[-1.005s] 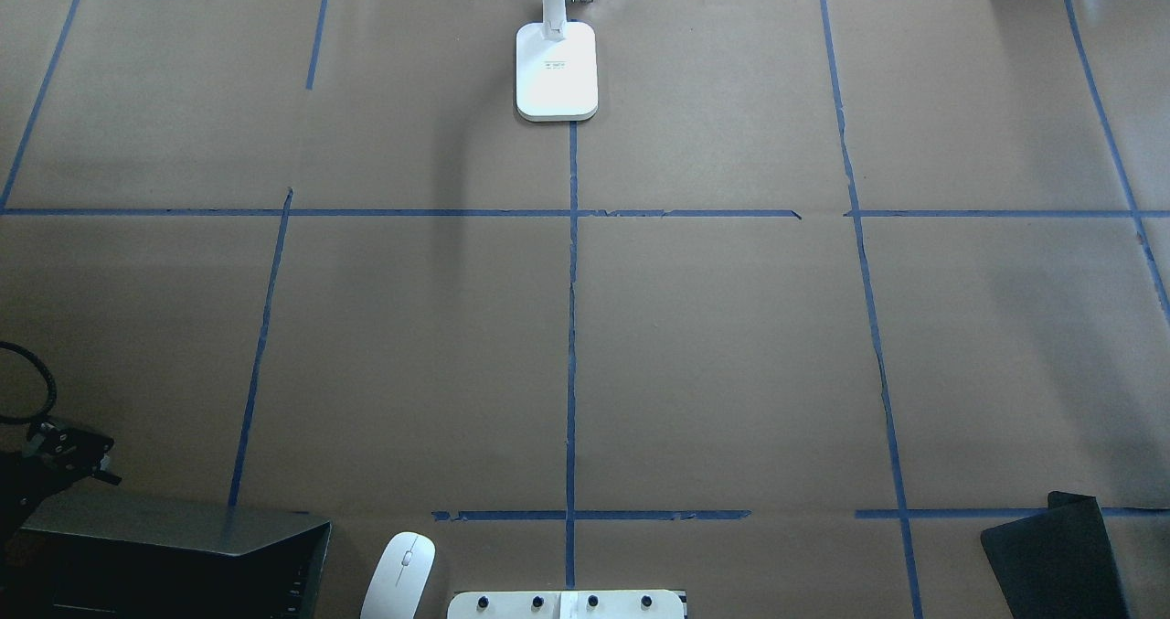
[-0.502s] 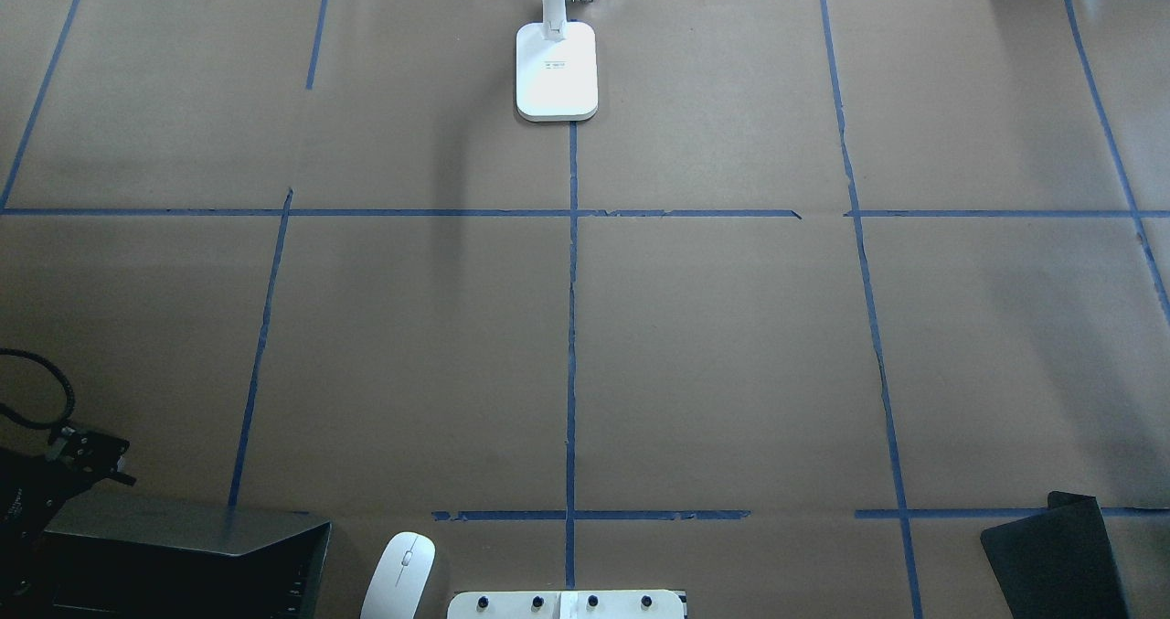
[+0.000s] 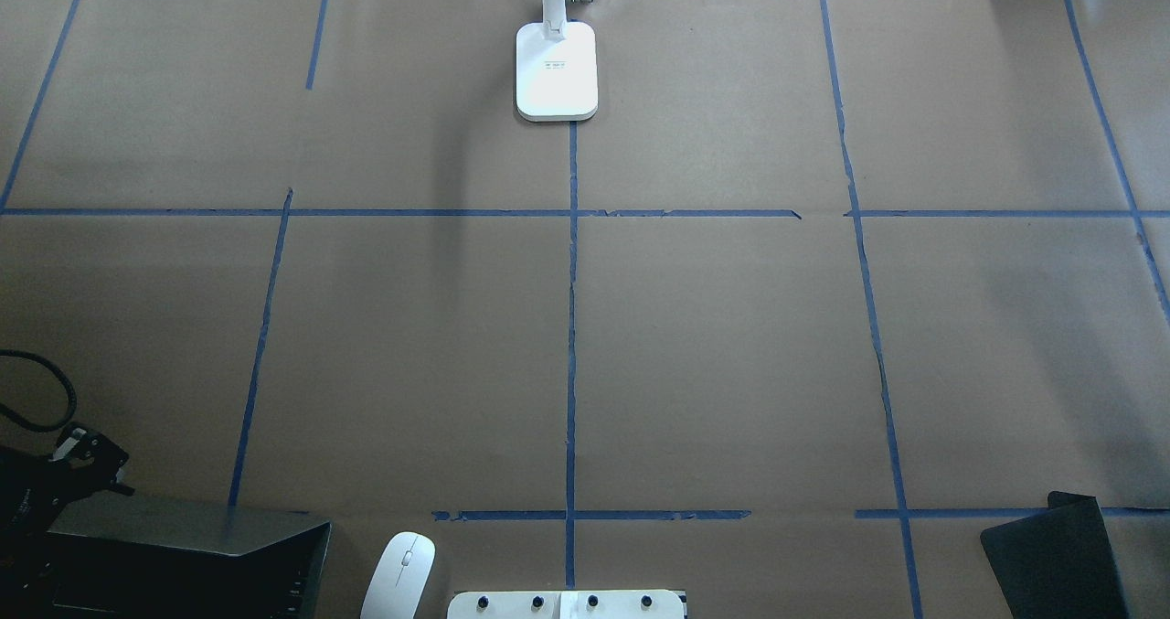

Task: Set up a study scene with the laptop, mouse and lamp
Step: 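Grasp the open silver laptop near the robot with the left gripper and lift, then carry the laptop with the left gripper toward the table center before the lamp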

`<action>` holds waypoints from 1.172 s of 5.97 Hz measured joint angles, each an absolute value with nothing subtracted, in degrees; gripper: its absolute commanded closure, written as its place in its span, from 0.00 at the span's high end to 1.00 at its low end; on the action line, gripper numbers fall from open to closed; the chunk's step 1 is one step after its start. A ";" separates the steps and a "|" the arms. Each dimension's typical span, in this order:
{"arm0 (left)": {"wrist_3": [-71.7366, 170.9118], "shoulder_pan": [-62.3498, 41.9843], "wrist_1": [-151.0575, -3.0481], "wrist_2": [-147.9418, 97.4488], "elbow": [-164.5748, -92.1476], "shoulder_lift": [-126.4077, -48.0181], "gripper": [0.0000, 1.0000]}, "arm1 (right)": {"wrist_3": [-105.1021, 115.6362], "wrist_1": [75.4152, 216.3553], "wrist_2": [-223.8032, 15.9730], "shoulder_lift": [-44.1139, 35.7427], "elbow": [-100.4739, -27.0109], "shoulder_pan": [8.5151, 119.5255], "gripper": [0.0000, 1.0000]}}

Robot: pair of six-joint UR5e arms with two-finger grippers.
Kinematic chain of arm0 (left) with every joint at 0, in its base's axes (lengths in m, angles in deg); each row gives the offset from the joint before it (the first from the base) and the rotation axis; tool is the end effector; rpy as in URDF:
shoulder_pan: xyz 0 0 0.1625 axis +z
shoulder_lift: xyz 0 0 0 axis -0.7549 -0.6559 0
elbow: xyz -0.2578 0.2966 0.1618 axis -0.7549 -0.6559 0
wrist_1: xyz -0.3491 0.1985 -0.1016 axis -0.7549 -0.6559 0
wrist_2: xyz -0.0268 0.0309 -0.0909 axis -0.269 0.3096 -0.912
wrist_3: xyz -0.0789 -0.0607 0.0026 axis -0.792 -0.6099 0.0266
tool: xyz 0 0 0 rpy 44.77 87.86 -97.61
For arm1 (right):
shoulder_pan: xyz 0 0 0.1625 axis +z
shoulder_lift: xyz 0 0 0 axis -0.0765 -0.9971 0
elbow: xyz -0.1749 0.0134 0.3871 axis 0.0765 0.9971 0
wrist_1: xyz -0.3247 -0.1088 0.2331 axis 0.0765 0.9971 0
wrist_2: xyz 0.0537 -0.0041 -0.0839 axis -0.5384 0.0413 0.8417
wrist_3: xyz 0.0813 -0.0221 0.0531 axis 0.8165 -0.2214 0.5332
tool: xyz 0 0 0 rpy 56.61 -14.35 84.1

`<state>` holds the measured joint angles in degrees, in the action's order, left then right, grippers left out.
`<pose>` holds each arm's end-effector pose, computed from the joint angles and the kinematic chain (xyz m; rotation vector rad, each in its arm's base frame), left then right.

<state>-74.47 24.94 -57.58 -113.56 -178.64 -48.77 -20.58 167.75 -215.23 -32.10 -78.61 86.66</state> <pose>0.2610 -0.2257 0.3641 -0.4953 0.6223 -1.0900 0.0052 -0.4352 0.5839 0.0349 -0.7764 -0.2927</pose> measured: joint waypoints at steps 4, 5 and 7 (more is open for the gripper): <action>-75.46 11.42 -56.69 -113.17 -180.36 -51.12 0.00 | -20.64 167.75 -215.31 -32.09 -79.02 86.59 1.00; -72.66 8.61 -54.66 -113.12 -179.19 -54.10 0.00 | -20.64 167.75 -215.34 -31.90 -78.99 86.54 1.00; -67.08 4.98 -44.99 -113.13 -172.77 -69.83 0.00 | -20.62 167.81 -215.39 -31.23 -78.40 86.45 1.00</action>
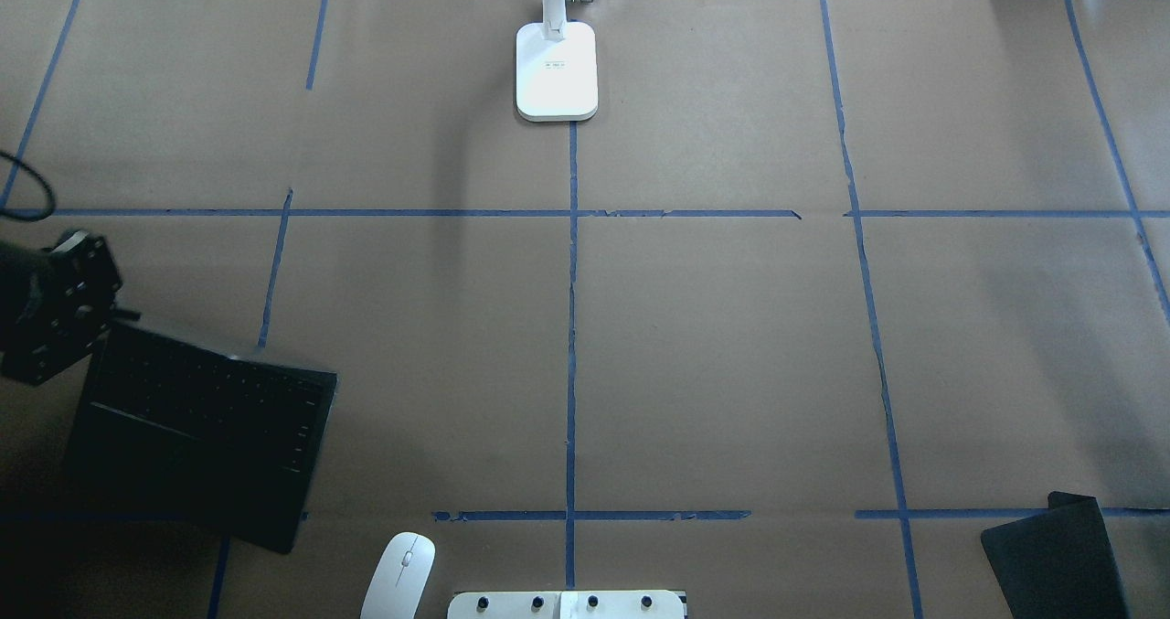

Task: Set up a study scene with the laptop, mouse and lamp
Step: 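Carry the laptop with the left gripper toward the table center before the lamp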

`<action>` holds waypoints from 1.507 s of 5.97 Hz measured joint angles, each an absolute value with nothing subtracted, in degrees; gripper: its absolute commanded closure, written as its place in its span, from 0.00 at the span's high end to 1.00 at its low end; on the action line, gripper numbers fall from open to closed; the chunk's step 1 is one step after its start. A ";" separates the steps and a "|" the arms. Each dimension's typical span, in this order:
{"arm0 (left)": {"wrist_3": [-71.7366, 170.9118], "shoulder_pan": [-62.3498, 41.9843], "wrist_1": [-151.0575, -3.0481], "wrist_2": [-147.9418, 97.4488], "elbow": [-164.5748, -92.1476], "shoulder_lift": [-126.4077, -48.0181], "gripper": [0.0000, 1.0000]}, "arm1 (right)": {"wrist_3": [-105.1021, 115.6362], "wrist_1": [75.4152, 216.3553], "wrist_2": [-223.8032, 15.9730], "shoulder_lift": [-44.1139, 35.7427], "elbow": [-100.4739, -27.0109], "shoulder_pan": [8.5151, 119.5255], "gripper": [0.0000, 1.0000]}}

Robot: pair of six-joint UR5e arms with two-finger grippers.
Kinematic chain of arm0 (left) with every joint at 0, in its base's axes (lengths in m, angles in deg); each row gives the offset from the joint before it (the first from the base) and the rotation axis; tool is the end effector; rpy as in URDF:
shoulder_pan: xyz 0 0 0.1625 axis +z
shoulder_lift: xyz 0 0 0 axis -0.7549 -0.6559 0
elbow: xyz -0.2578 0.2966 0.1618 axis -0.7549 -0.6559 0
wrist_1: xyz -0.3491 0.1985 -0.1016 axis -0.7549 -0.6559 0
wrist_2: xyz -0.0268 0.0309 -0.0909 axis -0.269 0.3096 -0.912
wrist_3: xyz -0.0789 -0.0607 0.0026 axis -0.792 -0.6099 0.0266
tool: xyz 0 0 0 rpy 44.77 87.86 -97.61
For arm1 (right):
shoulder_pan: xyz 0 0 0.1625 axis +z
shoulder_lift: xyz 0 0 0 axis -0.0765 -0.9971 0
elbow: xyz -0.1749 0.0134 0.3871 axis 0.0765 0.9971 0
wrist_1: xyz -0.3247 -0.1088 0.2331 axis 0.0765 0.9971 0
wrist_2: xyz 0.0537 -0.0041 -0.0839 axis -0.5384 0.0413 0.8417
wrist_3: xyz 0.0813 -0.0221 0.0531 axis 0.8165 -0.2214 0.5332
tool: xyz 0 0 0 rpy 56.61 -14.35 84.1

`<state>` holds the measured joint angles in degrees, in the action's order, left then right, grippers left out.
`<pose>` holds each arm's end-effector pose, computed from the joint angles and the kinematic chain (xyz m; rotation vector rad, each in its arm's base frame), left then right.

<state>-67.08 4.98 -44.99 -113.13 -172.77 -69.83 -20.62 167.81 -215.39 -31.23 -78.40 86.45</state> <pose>0.2307 -0.3625 0.3011 -0.3306 0.7860 -1.2845 0.0026 -0.4414 0.5790 0.0438 -0.7793 -0.3008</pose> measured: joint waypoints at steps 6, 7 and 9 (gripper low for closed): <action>-81.48 6.01 -41.51 -111.45 -141.46 -109.13 0.00 | -20.23 167.93 -215.93 -30.68 -77.87 86.47 1.00; -85.29 8.31 -41.62 -108.67 -137.64 -113.45 0.00 | -20.21 167.95 -216.42 -30.70 -77.83 86.47 1.00; -90.98 11.67 -41.91 -104.42 -130.92 -119.96 0.00 | -20.13 168.01 -216.89 -30.99 -77.72 86.48 1.00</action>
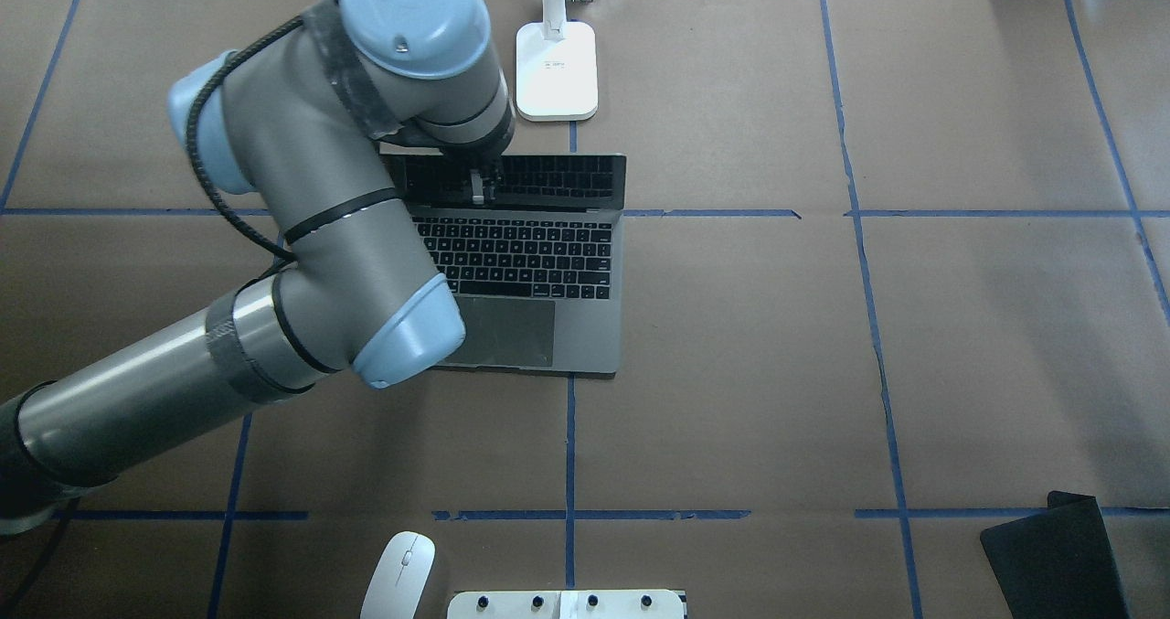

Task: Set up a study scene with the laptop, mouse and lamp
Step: 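Carry the laptop with the left gripper toward the table center before the lamp, then lower the laptop onto the table and adjust its position with the left gripper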

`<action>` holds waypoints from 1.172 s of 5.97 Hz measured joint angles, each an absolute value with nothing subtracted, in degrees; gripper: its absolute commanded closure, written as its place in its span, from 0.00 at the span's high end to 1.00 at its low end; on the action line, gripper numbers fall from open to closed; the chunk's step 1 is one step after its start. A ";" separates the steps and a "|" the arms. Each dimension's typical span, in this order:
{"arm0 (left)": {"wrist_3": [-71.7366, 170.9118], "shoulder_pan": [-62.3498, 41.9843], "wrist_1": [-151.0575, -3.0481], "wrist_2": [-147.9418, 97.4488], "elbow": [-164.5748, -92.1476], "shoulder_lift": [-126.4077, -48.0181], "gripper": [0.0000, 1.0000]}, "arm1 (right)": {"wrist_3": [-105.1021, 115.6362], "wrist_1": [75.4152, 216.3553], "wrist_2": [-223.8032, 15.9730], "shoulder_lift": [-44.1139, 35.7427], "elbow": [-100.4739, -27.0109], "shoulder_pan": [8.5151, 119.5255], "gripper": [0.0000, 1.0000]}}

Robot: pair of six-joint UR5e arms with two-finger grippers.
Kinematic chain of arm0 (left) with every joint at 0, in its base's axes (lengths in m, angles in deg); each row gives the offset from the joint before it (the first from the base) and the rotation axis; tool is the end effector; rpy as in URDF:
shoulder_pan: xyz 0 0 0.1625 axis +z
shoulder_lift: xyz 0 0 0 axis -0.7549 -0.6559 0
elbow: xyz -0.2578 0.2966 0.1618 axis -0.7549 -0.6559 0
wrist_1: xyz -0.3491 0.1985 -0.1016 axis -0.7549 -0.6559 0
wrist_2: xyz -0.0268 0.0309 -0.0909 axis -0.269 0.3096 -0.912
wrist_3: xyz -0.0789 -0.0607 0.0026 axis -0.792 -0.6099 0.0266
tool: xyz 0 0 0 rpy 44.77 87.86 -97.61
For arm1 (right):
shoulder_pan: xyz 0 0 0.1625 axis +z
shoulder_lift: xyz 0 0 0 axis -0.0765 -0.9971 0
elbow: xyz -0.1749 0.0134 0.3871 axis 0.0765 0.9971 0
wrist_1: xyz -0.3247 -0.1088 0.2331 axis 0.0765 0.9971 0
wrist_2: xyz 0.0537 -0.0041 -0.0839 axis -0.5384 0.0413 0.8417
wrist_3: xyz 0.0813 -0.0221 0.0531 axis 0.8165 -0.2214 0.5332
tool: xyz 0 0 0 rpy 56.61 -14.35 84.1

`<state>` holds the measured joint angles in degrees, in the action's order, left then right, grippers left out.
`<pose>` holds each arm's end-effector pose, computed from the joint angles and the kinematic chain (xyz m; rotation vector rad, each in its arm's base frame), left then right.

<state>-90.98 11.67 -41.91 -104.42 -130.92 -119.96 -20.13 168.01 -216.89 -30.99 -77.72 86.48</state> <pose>0.4837 -0.5136 0.0913 -0.4148 0.8454 -1.5988 0.0008 -0.4427 0.5814 0.0301 -0.8056 -0.2872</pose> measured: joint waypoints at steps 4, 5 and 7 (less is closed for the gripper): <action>-90.27 13.39 -42.49 -101.17 -125.68 -122.23 0.00 | -20.05 168.01 -218.07 -31.39 -77.88 86.56 1.00; -90.00 13.36 -42.71 -100.93 -125.27 -122.22 0.00 | -20.03 168.02 -218.15 -31.40 -77.88 86.56 1.00; -88.13 13.29 -43.70 -100.84 -125.38 -122.34 0.00 | -20.03 168.02 -218.18 -31.41 -77.90 86.57 1.00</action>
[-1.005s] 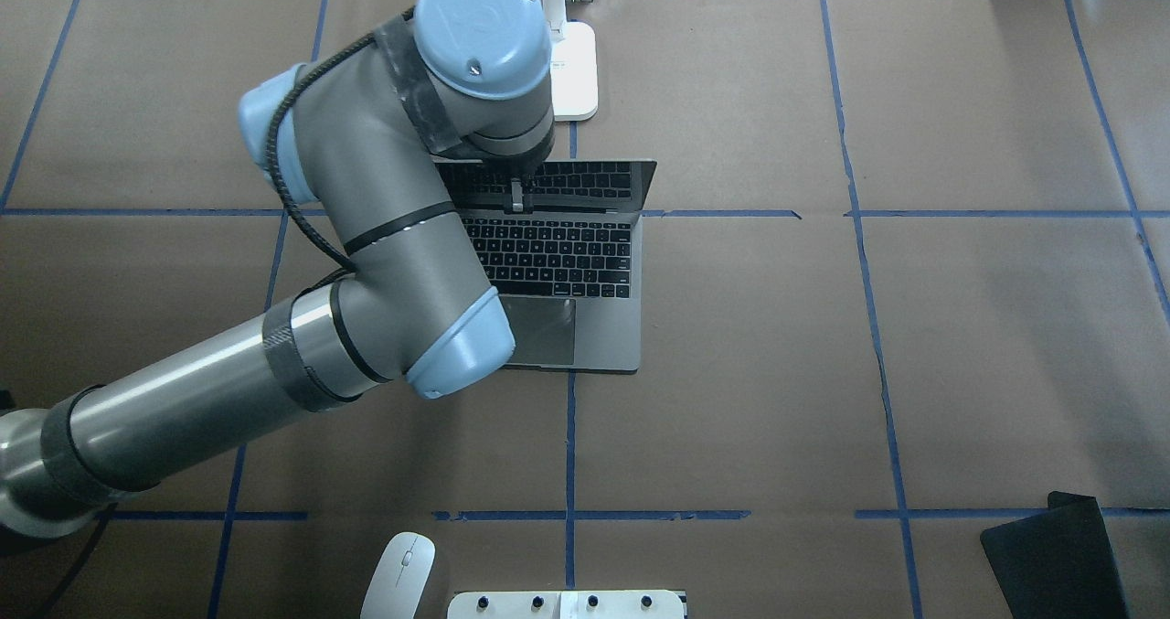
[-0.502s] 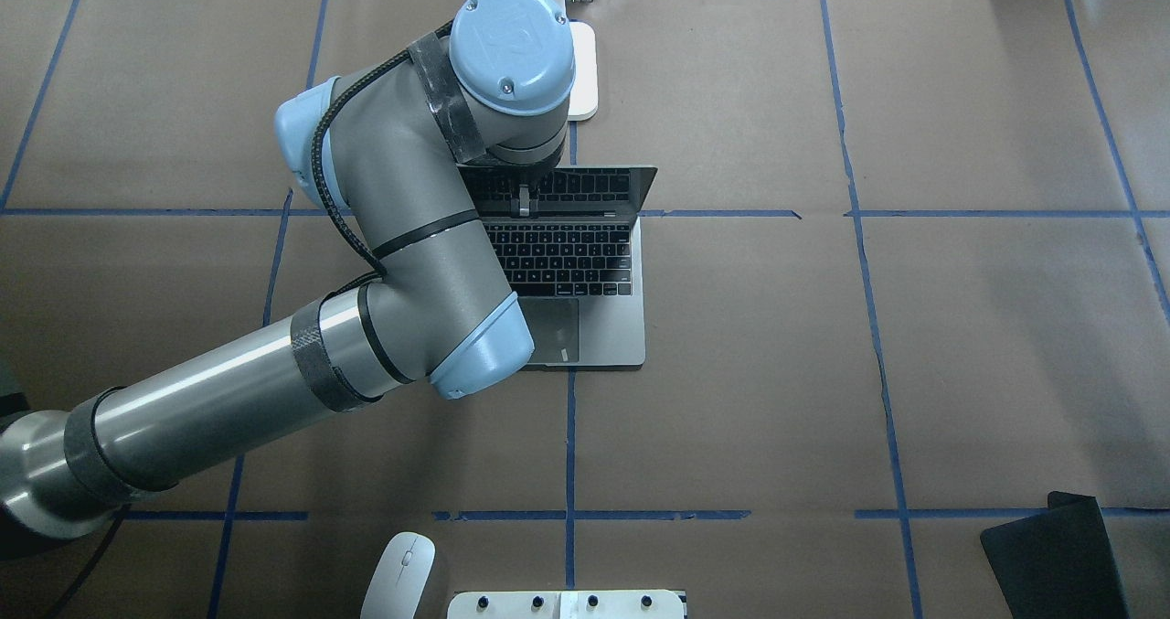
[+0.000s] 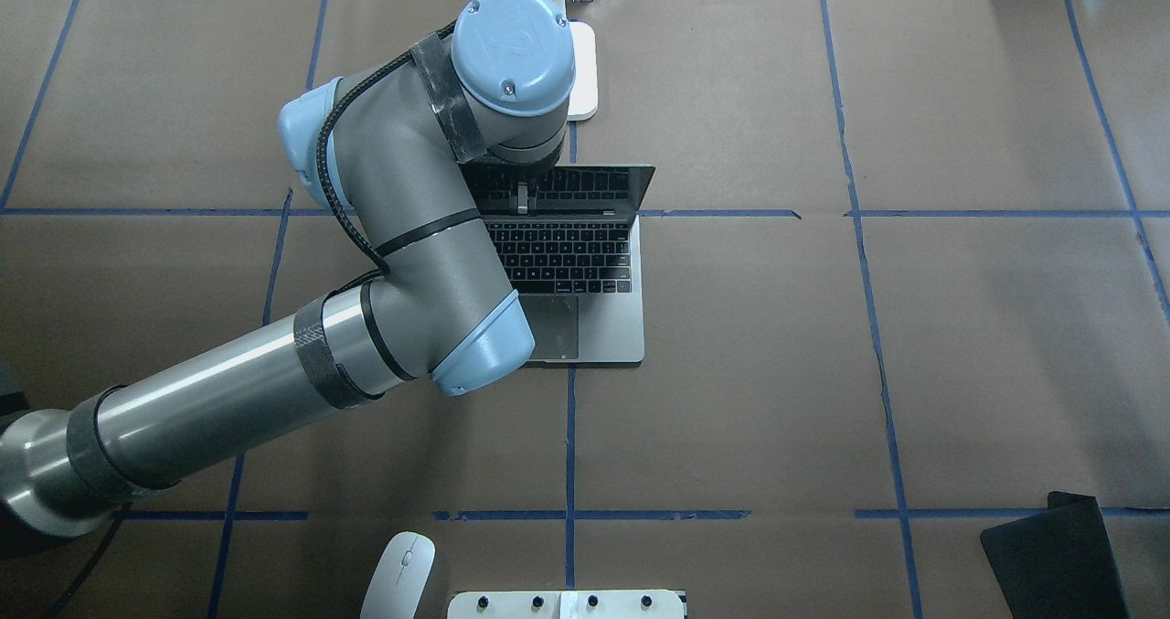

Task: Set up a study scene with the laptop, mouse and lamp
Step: 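Lower the laptop onto the table and adjust its position with the left gripper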

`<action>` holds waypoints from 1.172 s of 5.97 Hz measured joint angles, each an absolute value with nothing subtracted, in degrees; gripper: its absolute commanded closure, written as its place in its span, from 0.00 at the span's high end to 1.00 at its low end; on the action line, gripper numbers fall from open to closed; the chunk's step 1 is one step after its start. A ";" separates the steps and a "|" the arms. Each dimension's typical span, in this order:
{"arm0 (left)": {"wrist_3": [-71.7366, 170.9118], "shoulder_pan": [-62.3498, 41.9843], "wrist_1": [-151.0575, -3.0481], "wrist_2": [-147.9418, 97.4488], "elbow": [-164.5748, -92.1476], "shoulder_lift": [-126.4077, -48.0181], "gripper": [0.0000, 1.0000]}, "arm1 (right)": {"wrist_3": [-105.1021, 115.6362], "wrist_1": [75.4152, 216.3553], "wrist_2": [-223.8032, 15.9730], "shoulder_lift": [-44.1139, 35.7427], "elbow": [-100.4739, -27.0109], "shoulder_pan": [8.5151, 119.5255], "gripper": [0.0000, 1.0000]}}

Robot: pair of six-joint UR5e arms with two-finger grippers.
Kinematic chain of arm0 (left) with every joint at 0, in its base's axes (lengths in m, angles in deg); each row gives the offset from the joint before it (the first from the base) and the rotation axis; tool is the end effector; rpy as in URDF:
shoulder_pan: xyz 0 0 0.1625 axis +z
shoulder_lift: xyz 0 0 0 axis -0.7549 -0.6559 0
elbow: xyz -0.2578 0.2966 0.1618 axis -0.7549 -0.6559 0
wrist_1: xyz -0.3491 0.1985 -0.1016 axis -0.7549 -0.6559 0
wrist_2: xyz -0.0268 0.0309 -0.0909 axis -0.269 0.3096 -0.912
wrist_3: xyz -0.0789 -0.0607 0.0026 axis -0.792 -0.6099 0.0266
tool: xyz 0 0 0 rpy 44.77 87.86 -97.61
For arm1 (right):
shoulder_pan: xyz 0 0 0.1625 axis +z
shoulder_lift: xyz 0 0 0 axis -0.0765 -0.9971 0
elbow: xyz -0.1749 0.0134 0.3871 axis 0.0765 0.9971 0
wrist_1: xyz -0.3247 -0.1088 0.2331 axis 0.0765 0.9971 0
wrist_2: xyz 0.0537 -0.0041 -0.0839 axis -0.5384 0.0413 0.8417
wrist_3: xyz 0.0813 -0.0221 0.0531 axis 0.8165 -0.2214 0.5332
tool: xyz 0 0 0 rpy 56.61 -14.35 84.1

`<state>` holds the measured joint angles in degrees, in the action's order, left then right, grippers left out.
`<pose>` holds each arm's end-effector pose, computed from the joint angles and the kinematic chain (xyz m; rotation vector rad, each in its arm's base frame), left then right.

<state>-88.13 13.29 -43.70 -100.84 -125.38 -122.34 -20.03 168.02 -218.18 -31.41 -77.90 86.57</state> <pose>0.5178 -0.5215 0.0937 -0.3337 0.8352 -1.5619 0.0004 -0.4393 0.5815 0.0260 -0.8281 -0.2816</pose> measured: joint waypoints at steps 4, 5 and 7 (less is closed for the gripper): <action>-87.12 12.19 -44.66 -100.13 -124.93 -122.41 0.02 | -19.94 168.02 -218.21 -31.57 -77.94 86.57 1.00; -87.09 11.63 -45.34 -100.00 -124.31 -122.42 0.03 | -19.94 168.01 -218.24 -31.66 -78.03 86.57 1.00; -87.22 11.00 -46.67 -99.96 -123.08 -122.44 0.14 | -19.93 168.02 -218.26 -31.94 -78.19 86.57 1.00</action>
<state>-87.22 11.00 -46.67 -99.96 -123.08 -122.44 -19.93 168.02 -218.26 -31.94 -78.19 86.57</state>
